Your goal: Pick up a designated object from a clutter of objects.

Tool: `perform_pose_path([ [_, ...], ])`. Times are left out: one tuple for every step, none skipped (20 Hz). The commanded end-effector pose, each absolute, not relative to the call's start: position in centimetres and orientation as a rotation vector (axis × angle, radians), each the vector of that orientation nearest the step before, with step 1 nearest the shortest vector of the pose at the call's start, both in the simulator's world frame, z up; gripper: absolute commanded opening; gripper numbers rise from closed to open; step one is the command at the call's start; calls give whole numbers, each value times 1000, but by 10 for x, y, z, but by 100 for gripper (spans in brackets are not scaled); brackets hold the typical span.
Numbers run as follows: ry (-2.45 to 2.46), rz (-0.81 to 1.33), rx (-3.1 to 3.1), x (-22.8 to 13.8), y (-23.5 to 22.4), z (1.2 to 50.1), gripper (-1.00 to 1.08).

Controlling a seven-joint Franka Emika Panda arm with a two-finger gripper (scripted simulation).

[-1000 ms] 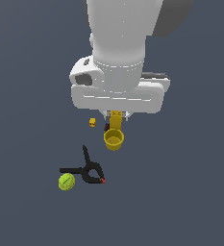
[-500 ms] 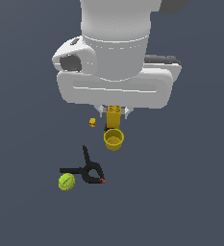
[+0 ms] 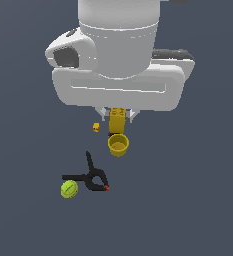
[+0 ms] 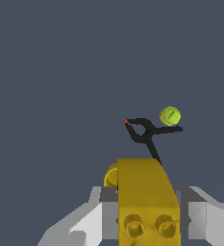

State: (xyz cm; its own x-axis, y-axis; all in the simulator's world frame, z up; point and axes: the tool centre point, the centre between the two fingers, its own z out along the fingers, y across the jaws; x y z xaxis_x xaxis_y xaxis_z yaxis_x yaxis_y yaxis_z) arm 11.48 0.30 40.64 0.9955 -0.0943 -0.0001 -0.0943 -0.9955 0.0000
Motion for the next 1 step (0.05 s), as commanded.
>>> perform_pose_path([
  [148,0,-3138,115,3,408,-100],
])
